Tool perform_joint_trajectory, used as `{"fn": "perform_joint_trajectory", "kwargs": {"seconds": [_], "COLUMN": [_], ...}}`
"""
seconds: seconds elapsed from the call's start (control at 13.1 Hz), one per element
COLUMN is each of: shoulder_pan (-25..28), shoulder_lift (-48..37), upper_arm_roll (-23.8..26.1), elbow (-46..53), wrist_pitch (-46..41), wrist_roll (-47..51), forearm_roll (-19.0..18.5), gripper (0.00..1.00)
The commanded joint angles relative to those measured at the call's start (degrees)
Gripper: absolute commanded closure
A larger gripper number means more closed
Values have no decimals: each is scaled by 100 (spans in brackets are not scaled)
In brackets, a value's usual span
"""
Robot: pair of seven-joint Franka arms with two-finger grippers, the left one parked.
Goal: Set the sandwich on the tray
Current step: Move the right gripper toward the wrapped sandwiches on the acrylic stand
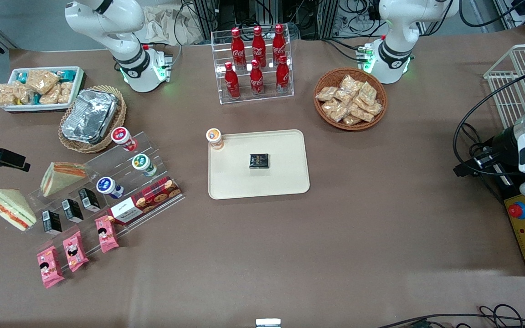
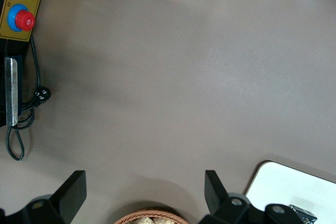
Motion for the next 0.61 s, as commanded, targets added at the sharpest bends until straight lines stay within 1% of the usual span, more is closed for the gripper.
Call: {"fn": "perform_joint_trajectory", "kwargs": {"seconds": [0.0,0.53], "shoulder_pan": [25,17], "shoulder_lift": [-45,7], "upper_arm_roll": [20,3], "elbow": [55,64], "wrist_pitch": [-297,-44], "wrist_roll": [-91,-65], "forearm_roll": [-115,-141], "gripper": [1,1]}}
